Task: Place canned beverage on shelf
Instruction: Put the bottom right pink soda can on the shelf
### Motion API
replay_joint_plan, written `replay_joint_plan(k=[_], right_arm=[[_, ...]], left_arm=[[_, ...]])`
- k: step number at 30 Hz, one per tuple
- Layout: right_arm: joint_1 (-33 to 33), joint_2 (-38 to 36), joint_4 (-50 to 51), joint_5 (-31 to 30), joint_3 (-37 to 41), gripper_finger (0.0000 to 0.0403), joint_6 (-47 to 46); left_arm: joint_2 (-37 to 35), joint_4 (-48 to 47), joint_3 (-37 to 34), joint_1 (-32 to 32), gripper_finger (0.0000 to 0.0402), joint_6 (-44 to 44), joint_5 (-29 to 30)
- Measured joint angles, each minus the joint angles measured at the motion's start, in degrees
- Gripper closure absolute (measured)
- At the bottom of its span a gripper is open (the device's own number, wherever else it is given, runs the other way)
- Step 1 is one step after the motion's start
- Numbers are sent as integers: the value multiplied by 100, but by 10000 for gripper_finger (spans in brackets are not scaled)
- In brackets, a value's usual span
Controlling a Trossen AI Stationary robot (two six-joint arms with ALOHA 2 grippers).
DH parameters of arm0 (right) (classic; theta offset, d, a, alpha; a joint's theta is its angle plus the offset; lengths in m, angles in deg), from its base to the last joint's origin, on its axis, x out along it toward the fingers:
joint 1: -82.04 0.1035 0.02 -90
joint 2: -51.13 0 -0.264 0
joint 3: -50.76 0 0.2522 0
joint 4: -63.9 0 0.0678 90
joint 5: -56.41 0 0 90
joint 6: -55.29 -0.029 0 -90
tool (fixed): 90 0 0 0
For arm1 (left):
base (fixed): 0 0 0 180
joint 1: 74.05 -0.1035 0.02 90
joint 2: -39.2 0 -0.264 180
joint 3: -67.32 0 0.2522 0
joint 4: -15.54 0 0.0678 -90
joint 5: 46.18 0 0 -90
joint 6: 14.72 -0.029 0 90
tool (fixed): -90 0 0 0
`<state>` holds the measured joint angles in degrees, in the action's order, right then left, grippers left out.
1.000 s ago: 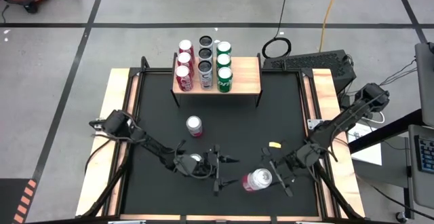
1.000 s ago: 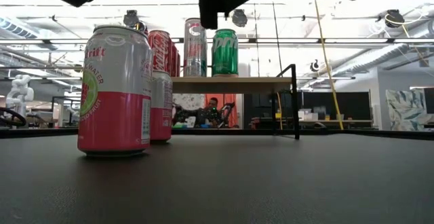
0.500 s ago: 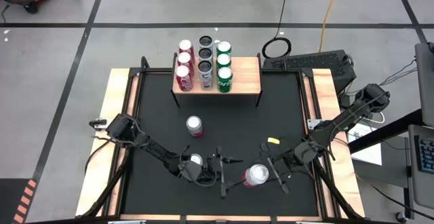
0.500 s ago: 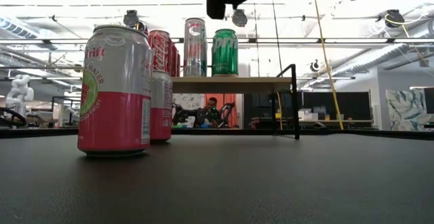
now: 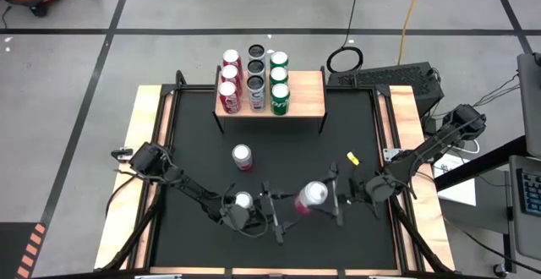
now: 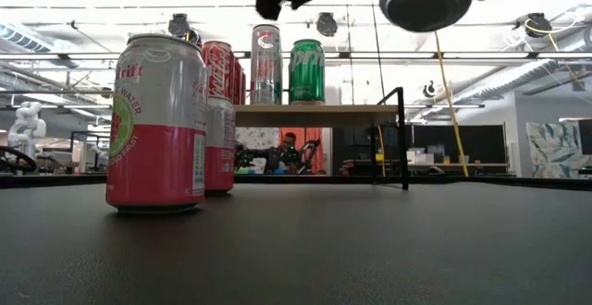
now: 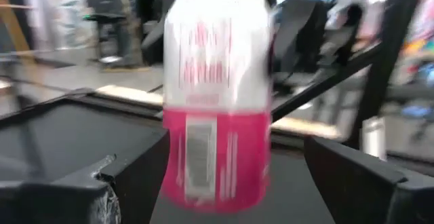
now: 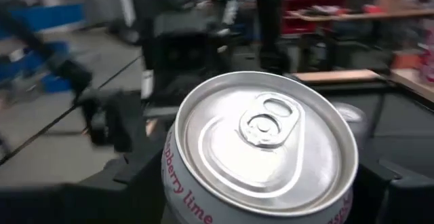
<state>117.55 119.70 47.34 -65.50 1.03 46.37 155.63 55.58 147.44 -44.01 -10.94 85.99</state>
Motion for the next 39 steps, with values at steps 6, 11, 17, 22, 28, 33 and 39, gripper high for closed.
replay_joint_plan(k=[6,11,17,22,28,33,39], right_arm=[[7,1,-53,-654,-2,113,-375],[-29,1,-191,-1026,-2,113,-576],[-177,3,-159,-1028,-2,113,-755],[-232,3,-154,-1049,-2,113,-839],[-275,5,-104,-1131,-2,113,-905],[-278,5,-117,-977,-2,108,-819],[-222,-3,-150,-51,-7,73,-724]], left_arm=[[9,-161,-4,-86,53,-300,326],[9,-263,53,-345,53,-280,286],[9,-742,293,-631,53,-259,-118],[7,-1168,434,-724,70,91,-271],[2,-1274,452,-752,112,296,-306],[2,-1256,452,-743,121,321,-304],[2,-1264,452,-656,123,328,-872]])
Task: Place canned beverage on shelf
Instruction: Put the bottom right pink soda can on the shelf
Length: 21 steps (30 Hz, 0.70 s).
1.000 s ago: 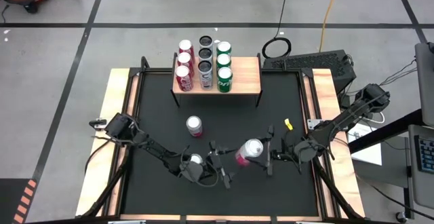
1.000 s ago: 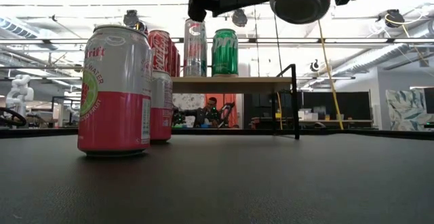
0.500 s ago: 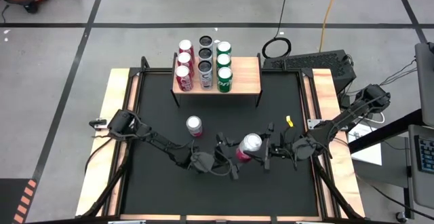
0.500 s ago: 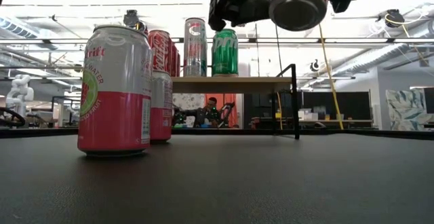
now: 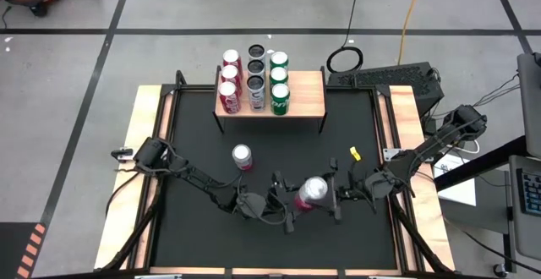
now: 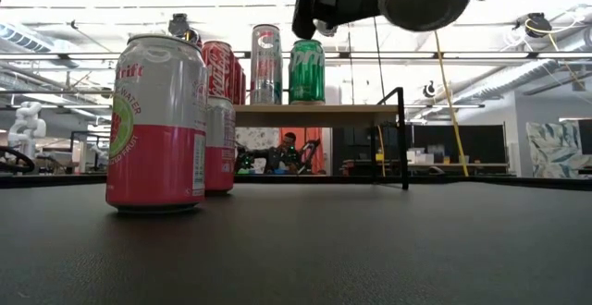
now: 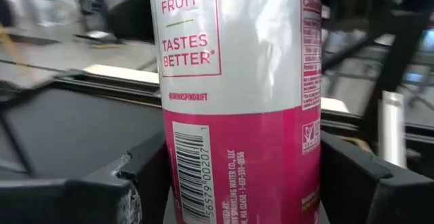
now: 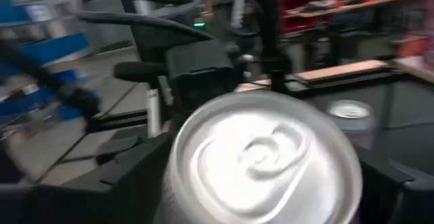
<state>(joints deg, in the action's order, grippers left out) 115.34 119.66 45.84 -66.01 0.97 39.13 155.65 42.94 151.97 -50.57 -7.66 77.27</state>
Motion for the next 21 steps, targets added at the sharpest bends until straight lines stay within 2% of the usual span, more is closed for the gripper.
replay_joint_plan(k=[7,11,17,21], right_arm=[[14,-102,6,961,-2,27,221],[16,-282,75,1467,-2,8,700],[18,-547,26,2427,-2,5,1536],[18,-566,-34,2525,-2,3,1771]], left_arm=[[-16,64,-1,70,123,12,-391],[-17,412,-2,66,124,23,-894],[-31,1151,-2,60,124,174,-1934],[-31,1243,-2,39,124,213,-2294]])
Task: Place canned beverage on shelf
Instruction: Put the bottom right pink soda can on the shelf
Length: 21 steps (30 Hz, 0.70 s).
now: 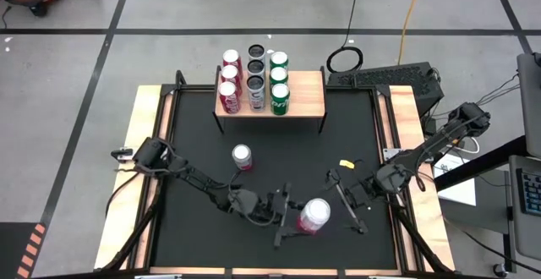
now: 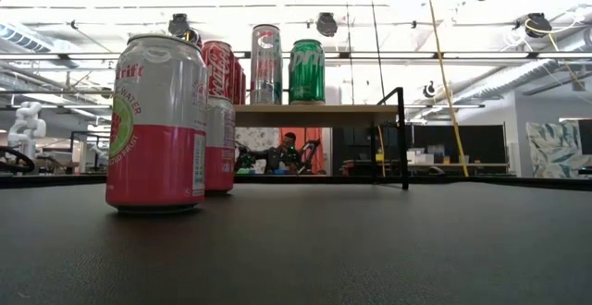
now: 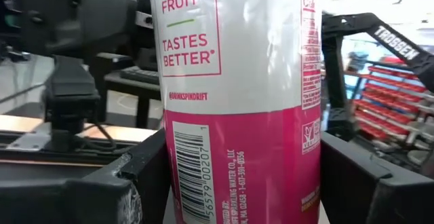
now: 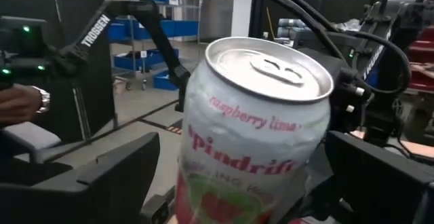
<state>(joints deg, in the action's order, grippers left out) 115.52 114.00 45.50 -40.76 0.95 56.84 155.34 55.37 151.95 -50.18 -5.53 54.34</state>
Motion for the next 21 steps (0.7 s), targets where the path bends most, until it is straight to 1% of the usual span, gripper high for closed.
replay_joint_plan(k=[3,7,11,13,15,18,21], right_arm=[[-2,0,-18,15,0,3,109],[-4,7,-380,260,2,3,108],[-2,6,-699,338,2,3,77],[-17,42,-832,494,2,3,60],[-20,124,-991,646,2,3,39],[-36,261,-1193,694,2,3,25],[-129,402,-1357,724,2,3,-69]], left_arm=[[0,-7,0,-76,124,103,-213],[-6,32,0,-176,124,98,-498],[-7,159,0,-292,124,64,-1094],[-7,197,0,-346,124,-29,-1319],[-7,203,0,-385,124,-121,-1446],[-7,202,0,-457,124,-257,-1704],[-7,202,0,-499,124,-416,-1733]])
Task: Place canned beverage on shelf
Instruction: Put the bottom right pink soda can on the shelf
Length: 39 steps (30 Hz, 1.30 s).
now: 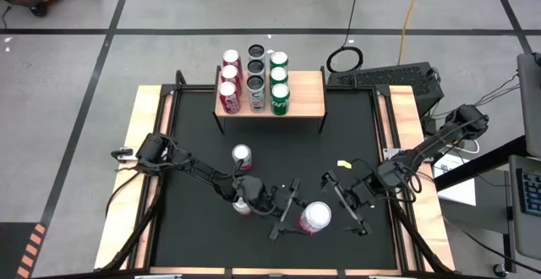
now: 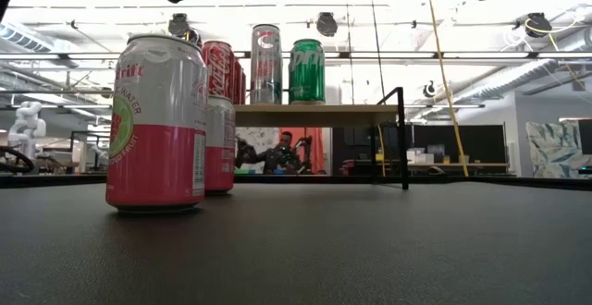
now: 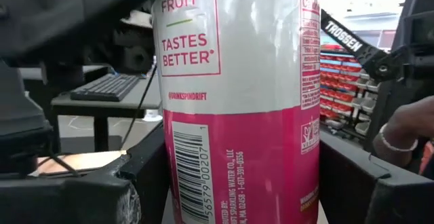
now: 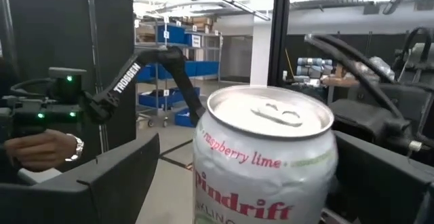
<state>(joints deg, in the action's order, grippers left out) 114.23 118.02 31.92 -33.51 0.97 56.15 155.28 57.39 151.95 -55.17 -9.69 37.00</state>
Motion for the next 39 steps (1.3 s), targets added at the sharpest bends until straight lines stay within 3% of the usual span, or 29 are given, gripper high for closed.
replay_joint_plan(k=[13,28,34,39], right_arm=[[-303,257,-361,127,0,20,-33],[-335,431,-400,293,2,137,-230],[-334,431,-424,217,4,128,-382],[-330,402,-399,146,6,125,-443]], left_arm=[[1,-69,0,-84,124,-91,-24],[2,-128,0,-86,109,-100,41],[2,-128,4,-68,104,156,226],[2,-152,4,-31,61,171,460]])
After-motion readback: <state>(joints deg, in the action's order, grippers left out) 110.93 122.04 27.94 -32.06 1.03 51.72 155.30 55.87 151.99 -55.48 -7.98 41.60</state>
